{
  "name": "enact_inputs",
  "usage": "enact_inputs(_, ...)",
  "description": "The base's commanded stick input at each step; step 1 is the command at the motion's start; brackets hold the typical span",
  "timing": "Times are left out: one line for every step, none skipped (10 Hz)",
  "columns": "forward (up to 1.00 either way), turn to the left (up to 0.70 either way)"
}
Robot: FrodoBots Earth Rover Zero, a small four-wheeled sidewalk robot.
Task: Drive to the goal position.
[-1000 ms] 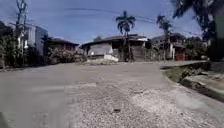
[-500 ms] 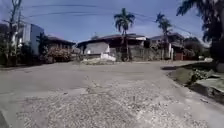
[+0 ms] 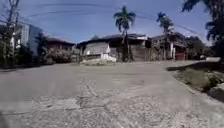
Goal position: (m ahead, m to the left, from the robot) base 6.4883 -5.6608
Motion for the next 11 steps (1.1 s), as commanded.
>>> enact_inputs(1.00,-0.40)
enact_inputs(1.00,-0.40)
enact_inputs(1.00,-0.40)
enact_inputs(1.00,-0.40)
enact_inputs(1.00,-0.40)
enact_inputs(1.00,-0.40)
enact_inputs(1.00,-0.40)
enact_inputs(1.00,-0.40)
enact_inputs(1.00,-0.40)
enact_inputs(1.00,-0.36)
enact_inputs(1.00,-0.22)
